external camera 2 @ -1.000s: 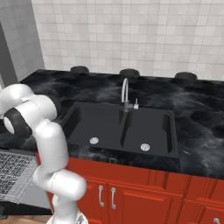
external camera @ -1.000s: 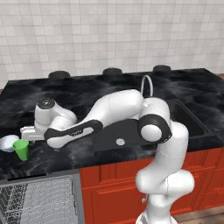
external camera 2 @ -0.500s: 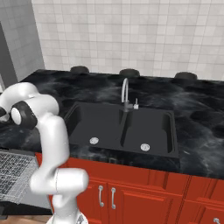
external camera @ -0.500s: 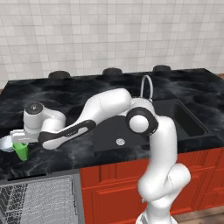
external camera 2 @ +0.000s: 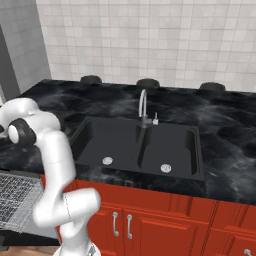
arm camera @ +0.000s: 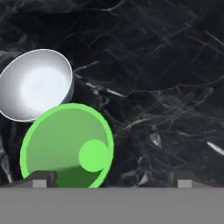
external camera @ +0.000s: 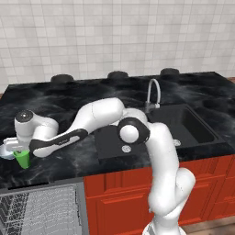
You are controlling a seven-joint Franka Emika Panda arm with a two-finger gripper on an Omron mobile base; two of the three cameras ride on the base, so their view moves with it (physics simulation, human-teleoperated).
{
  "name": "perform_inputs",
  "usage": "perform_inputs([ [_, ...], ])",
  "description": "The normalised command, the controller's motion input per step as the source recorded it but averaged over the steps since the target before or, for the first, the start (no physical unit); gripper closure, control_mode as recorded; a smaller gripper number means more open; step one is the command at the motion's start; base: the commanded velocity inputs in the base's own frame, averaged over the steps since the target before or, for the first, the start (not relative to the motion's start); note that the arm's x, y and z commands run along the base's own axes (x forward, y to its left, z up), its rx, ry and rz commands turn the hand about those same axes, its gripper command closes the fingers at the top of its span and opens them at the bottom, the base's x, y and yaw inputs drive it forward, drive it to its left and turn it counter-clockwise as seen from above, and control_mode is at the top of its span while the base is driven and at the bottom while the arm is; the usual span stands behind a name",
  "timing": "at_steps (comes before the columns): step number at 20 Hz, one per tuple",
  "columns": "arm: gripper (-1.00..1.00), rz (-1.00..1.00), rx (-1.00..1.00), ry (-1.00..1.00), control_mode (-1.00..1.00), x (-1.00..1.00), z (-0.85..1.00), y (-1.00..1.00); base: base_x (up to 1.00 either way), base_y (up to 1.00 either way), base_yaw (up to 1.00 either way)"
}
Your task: Pick up the cup and bowl from the counter, place them in the dishwasher, and close the dishwasher door.
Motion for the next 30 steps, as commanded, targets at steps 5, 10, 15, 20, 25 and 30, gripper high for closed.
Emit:
perform_inputs([
  [5, -1.0, 0.0, -0.02, 0.0, -1.0, 0.34, -0.46, 0.11, 0.0, 0.0, 0.0],
  [10, -1.0, 0.0, 0.0, 0.0, -1.0, 0.54, -0.15, 0.07, 0.0, 0.0, 0.0],
  [15, -1.0, 0.0, 0.0, 0.0, -1.0, 0.51, -0.18, 0.14, 0.0, 0.0, 0.0],
  [20, 1.0, 0.0, 0.0, 0.0, -1.0, 0.55, -0.28, 0.33, 0.0, 0.0, 0.0],
  [25, 1.0, 0.0, 0.0, -0.01, -1.0, 0.05, -0.17, 0.07, 0.0, 0.0, 0.0],
  [30, 1.0, 0.05, 0.0, -0.11, -1.0, -0.56, 0.0, -0.24, 0.0, 0.0, 0.0],
])
